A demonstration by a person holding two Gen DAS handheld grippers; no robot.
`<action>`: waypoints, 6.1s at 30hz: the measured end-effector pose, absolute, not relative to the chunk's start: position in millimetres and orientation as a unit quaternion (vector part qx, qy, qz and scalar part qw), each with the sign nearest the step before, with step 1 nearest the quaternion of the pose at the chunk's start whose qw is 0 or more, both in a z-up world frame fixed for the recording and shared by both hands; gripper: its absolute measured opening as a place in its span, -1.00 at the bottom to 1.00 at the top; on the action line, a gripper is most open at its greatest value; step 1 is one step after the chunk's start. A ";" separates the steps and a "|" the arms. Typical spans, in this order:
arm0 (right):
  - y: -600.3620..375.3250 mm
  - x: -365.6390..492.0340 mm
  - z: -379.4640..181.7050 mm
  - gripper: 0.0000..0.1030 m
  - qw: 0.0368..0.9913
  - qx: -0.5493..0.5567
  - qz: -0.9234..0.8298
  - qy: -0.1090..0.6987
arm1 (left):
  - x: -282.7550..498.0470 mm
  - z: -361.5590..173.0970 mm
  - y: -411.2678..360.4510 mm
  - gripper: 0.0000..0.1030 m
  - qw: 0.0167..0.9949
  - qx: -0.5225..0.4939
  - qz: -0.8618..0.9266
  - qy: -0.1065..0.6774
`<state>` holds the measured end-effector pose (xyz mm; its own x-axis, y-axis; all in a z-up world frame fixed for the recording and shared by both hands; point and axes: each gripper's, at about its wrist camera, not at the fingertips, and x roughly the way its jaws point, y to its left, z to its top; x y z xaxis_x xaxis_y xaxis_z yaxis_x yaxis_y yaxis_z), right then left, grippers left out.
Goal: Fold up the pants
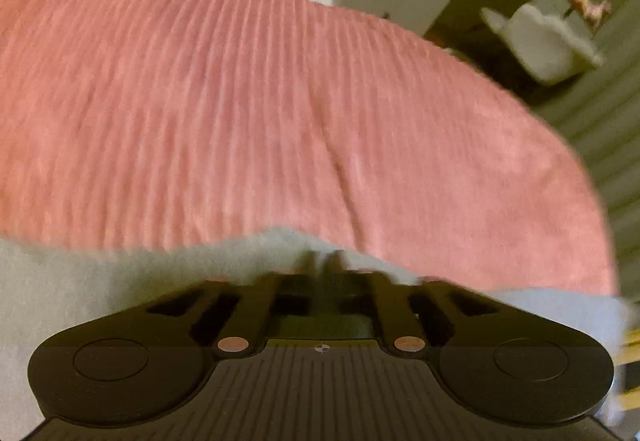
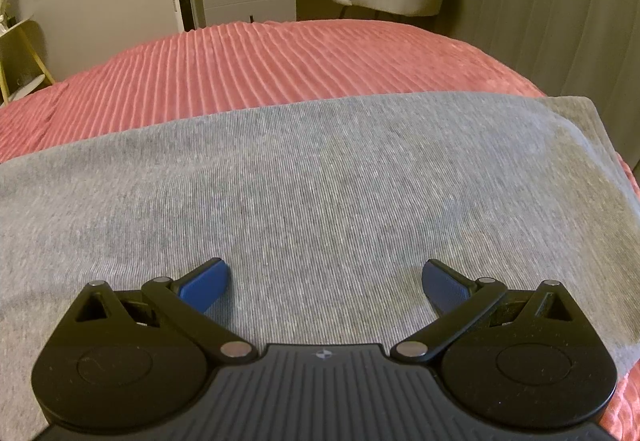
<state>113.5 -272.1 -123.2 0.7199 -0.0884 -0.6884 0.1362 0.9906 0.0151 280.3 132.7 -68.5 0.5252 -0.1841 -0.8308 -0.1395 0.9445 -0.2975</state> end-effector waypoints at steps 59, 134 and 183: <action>-525.8 4.4 -93.1 1.00 0.889 0.272 -0.133 0.343 | 82.3 -76.4 75.5 0.85 0.899 -0.077 0.015 0.432; -530.7 41.6 -135.6 1.00 0.918 0.155 -0.152 0.331 | 96.4 -89.9 85.1 0.88 0.874 -0.116 0.036 0.470; -627.3 -1.0 -183.3 -0.72 0.771 0.601 -0.078 0.196 | 101.0 -92.7 80.7 0.93 0.872 -0.110 0.041 0.476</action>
